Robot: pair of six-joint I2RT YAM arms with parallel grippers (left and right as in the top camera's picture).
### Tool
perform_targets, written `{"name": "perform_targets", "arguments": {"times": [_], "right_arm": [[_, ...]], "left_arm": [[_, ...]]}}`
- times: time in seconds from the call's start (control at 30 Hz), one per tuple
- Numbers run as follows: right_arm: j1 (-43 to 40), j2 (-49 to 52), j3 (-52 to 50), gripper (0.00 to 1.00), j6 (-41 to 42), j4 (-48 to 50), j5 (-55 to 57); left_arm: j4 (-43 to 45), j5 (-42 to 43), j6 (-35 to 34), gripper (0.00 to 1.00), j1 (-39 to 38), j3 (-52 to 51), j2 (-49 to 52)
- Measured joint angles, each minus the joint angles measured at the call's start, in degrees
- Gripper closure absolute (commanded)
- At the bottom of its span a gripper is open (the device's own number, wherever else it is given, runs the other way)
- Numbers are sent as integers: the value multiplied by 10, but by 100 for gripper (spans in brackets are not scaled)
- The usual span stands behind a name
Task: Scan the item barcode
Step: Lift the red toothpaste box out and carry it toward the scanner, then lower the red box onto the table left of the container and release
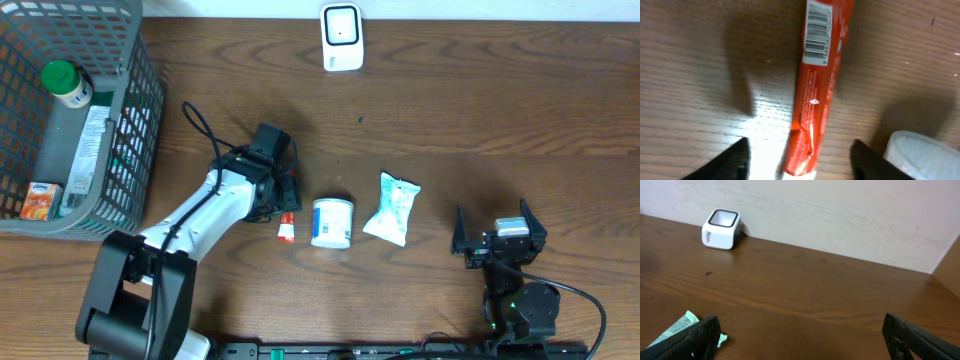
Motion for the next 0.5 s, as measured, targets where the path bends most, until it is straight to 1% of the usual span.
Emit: {"name": "perform_targets", "arguments": {"times": [0.07, 0.1, 0.17, 0.2, 0.3, 0.5], "right_arm": [[0, 0, 0, 1, 0, 0, 0], [0, 0, 0, 1, 0, 0, 0], [0, 0, 0, 1, 0, 0, 0], [0, 0, 0, 1, 0, 0, 0], [0, 0, 0, 1, 0, 0, 0], [0, 0, 0, 1, 0, 0, 0]], "left_arm": [[-15, 0, 13, 34, 5, 3, -2], [-22, 0, 17, 43, 9, 6, -3], [-26, 0, 26, 81, 14, 11, -8], [-26, 0, 27, 93, 16, 14, -11], [-26, 5, 34, 93, 19, 21, -17], [-24, 48, 59, 93, 19, 22, -13]]}}
